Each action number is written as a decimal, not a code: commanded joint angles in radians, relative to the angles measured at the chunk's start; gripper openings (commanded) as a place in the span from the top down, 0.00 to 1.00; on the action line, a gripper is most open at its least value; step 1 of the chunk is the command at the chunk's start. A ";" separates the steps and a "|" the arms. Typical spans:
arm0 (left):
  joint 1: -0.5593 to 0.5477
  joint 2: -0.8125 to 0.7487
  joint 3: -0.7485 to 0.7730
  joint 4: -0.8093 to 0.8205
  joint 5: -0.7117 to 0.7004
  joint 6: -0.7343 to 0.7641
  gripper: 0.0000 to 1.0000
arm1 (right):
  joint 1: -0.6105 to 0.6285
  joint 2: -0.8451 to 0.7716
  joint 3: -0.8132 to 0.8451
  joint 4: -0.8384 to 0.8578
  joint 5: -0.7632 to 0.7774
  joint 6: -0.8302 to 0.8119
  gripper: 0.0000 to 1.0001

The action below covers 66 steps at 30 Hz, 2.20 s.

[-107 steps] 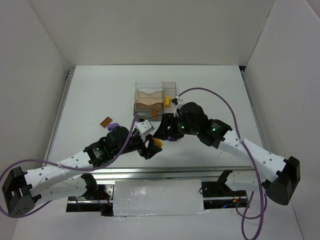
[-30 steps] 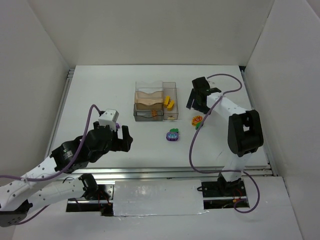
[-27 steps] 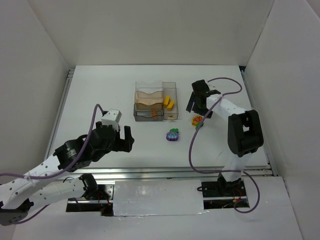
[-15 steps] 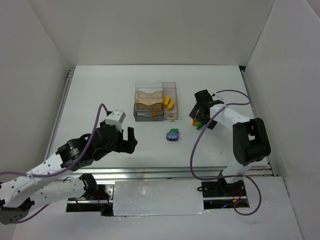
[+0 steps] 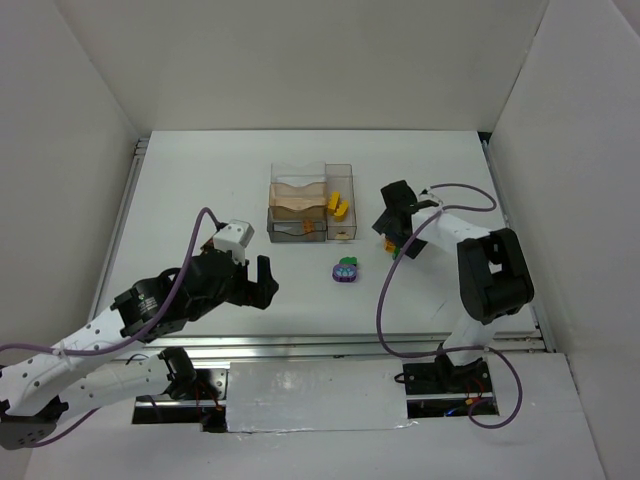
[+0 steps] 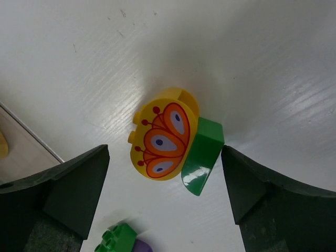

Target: Sort the legos into containers by color

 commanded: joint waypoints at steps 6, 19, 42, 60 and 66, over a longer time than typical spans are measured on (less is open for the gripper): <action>-0.004 -0.028 -0.008 0.032 0.016 0.013 0.00 | 0.004 0.055 0.097 -0.062 0.036 0.000 0.13; -0.006 -0.044 0.006 0.012 0.012 0.028 0.00 | -0.013 0.178 0.249 -0.180 -0.028 -0.115 0.36; -0.004 -0.056 0.005 0.066 0.007 -0.047 0.00 | 0.177 -0.180 0.000 0.120 -0.050 -0.449 1.00; 0.007 0.039 0.149 0.271 0.154 -0.282 0.04 | 0.663 -0.824 -0.200 0.375 -0.216 -0.722 1.00; 0.007 0.098 0.169 0.310 0.180 -0.263 0.08 | 0.813 -0.770 -0.156 0.395 -0.122 -0.739 1.00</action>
